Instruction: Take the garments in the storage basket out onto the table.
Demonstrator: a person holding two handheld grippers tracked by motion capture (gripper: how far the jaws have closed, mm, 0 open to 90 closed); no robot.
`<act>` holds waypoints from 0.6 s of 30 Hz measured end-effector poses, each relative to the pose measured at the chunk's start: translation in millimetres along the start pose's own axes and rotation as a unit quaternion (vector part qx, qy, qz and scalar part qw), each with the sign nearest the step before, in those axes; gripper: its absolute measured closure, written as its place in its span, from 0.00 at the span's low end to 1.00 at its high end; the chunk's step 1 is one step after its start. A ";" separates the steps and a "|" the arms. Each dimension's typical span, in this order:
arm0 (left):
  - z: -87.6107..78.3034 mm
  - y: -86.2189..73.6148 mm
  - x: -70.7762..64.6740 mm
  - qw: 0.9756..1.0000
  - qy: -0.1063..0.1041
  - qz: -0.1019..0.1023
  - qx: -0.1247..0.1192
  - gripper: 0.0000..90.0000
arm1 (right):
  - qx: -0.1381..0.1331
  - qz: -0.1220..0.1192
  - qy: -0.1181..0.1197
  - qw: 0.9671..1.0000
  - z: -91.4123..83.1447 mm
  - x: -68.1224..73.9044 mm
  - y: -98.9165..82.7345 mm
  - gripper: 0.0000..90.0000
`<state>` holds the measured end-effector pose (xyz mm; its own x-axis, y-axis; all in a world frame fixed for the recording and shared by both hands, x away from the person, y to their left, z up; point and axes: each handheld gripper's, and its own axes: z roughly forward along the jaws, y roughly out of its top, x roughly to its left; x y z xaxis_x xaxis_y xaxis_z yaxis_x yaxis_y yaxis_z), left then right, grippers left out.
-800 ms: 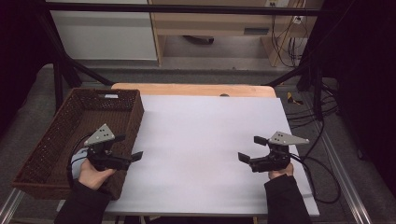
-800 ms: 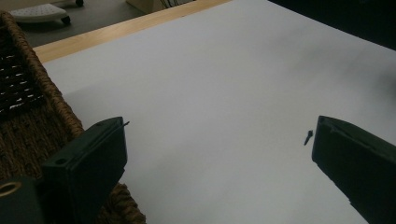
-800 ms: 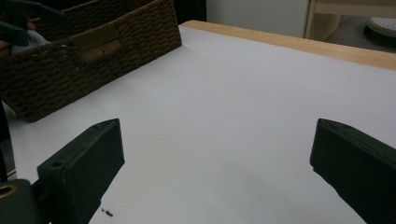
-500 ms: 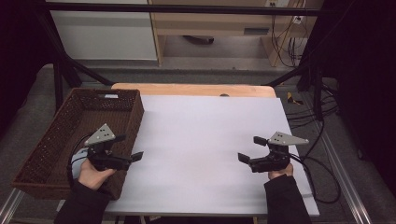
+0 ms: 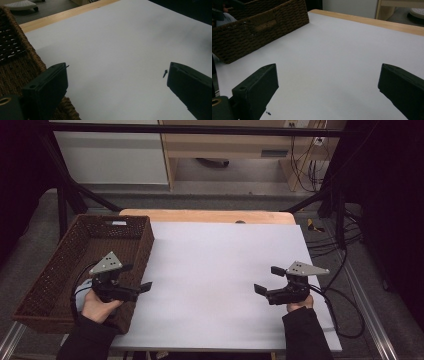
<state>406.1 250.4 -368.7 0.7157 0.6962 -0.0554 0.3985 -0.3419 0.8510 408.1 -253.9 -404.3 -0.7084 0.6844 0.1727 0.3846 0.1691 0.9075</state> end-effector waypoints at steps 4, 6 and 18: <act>-1.0 1.4 -1.6 1.000 0.000 0.003 0.000 0.03 | -0.001 0.000 0.000 1.000 -0.3 0.0 0.1 0.04; -1.7 2.0 -1.6 1.000 0.001 0.003 0.003 0.03 | 0.000 0.000 0.000 1.000 -0.1 0.0 0.0 0.04; -9.3 6.0 -2.2 1.000 0.004 0.004 0.006 0.03 | 0.003 0.001 -0.001 1.000 1.1 0.1 -0.3 0.04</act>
<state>401.6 252.7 -358.6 0.7139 0.6988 -0.0447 0.4002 -0.3548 0.8450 408.5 -253.0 -405.0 -0.7065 0.6863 0.1727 0.3888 0.1725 0.9050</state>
